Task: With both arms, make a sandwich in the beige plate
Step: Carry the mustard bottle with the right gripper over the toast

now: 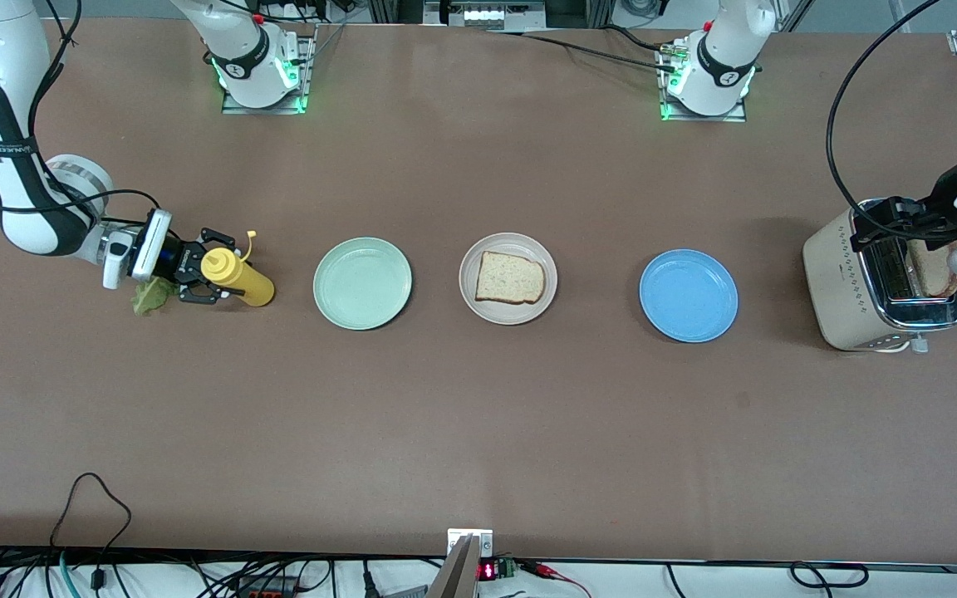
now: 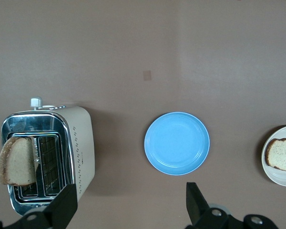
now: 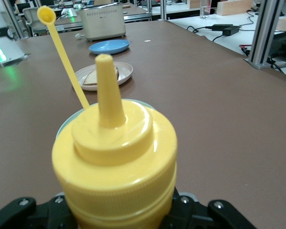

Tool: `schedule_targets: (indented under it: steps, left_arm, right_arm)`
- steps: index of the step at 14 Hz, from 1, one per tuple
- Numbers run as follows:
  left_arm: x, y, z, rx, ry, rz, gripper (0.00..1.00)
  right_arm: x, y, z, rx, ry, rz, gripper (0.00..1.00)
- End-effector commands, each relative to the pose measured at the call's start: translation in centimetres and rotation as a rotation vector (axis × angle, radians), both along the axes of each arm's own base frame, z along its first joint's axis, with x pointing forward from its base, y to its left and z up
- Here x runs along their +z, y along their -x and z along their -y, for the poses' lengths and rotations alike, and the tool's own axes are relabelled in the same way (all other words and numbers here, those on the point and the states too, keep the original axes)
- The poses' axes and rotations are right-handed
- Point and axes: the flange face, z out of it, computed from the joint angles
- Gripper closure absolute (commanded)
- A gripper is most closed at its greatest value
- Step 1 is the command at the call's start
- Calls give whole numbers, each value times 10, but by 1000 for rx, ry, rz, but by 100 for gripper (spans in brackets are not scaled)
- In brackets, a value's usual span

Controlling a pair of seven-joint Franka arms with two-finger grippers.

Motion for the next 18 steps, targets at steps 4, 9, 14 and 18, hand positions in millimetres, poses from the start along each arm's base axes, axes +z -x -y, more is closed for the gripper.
schedule_targets:
  steps: [4, 9, 14, 18]
  left_arm:
    - [11, 2, -1, 10, -11, 40, 0]
    - [15, 4, -6, 22, -10, 45, 0]
    - [13, 4, -10, 26, -7, 40, 0]
    - [11, 4, -36, 90, 93, 39, 0]
  right_arm:
    - [87, -30, -58, -110, 53, -130, 74]
    - [127, -39, -134, -215, 174, -173, 74]
    - [147, -36, -207, -218, 437, -217, 74]
    - [158, -26, -263, -247, 592, -273, 74]
